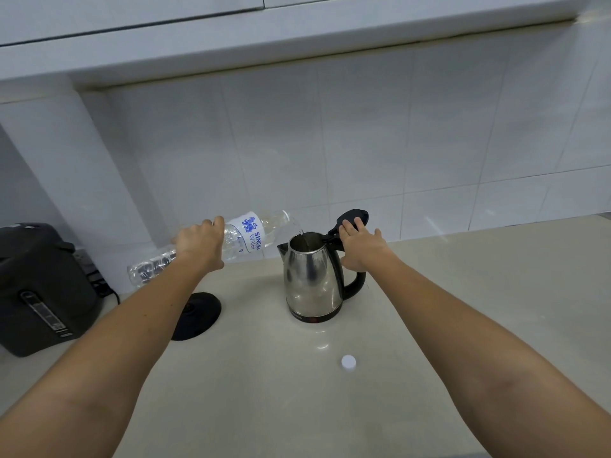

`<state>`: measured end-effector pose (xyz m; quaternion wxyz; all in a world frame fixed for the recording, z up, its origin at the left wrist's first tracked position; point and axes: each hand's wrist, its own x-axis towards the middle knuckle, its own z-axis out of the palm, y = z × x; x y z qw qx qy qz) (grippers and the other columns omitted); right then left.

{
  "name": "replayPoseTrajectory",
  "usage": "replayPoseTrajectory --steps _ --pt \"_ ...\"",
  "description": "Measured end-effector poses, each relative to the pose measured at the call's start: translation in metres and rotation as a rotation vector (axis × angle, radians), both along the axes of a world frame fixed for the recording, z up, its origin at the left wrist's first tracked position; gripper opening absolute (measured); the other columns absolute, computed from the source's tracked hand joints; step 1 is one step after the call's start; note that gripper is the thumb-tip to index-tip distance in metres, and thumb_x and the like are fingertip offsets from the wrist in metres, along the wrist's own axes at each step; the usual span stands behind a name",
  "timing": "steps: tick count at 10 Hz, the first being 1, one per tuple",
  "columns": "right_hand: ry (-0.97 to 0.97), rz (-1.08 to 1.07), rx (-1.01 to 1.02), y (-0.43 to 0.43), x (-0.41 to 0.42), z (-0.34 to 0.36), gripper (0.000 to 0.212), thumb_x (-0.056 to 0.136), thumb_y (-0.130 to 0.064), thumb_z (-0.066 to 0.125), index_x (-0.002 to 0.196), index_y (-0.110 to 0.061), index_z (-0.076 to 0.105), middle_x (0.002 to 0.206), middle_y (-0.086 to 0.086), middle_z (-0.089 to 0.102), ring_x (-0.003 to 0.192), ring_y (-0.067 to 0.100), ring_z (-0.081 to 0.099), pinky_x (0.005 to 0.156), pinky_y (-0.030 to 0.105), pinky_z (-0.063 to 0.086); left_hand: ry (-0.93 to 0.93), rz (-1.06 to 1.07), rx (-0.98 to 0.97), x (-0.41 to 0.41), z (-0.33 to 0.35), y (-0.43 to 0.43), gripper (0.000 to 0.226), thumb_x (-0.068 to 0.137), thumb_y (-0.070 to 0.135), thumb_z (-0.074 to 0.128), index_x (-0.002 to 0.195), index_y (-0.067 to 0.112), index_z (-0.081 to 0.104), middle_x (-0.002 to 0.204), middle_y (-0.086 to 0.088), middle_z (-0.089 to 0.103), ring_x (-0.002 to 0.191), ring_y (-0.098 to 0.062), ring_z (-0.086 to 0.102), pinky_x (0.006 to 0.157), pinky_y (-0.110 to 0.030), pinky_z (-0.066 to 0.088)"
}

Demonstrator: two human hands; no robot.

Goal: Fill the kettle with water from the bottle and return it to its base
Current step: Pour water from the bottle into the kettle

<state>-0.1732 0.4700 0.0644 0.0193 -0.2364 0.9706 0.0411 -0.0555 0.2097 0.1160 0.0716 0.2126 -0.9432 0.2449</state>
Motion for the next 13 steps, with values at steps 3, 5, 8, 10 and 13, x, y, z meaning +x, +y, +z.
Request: replayPoseTrajectory --steps 3,5,8,10,13 --pt "-0.008 0.002 -0.012 0.001 0.001 0.001 0.076 0.096 -0.026 0.046 0.155 -0.011 0.002 0.164 0.001 -0.005 0.151 0.025 -0.009 0.119 0.054 0.013 -0.015 0.006 -0.024 -0.001 -0.001 0.002 0.062 0.077 0.030 0.073 0.126 0.012 0.038 0.111 -0.004 0.059 0.096 -0.025 0.065 0.065 -0.032 0.045" --pt "-0.001 0.004 -0.012 0.000 0.001 0.001 0.076 0.096 -0.028 0.046 0.155 -0.011 0.003 0.164 0.001 -0.004 0.151 0.026 -0.008 0.118 0.055 0.014 -0.013 0.012 -0.030 0.000 -0.001 0.001 0.060 0.077 0.028 0.072 0.125 0.011 0.039 0.109 -0.004 0.059 0.094 -0.025 0.065 0.062 -0.030 0.042" --pt "0.000 0.005 -0.015 0.001 0.003 0.001 0.074 0.096 -0.026 0.046 0.155 -0.011 0.003 0.164 0.001 -0.004 0.151 0.025 -0.009 0.118 0.054 0.013 -0.001 -0.003 -0.003 0.004 -0.012 -0.001 0.061 0.076 0.029 0.072 0.124 0.012 0.039 0.106 -0.003 0.059 0.089 -0.023 0.065 0.060 -0.029 0.041" --pt "0.000 0.004 -0.009 0.000 0.003 -0.002 0.075 0.096 -0.026 0.045 0.155 -0.011 0.001 0.164 0.001 -0.006 0.150 0.025 -0.009 0.118 0.054 0.013 0.055 -0.031 0.178 0.006 -0.027 0.004 0.064 0.072 0.033 0.075 0.121 0.011 0.039 0.108 -0.005 0.059 0.092 -0.028 0.064 0.063 -0.031 0.043" --pt "0.110 0.010 -0.026 0.001 0.008 -0.016 0.073 0.096 -0.025 0.042 0.155 -0.012 0.000 0.163 0.003 -0.009 0.150 0.025 -0.011 0.119 0.054 0.007 0.397 -0.015 0.855 0.021 -0.074 0.022 0.069 0.063 0.038 0.081 0.115 0.014 0.043 0.103 -0.005 0.061 0.086 -0.025 0.055 0.071 -0.032 0.045"
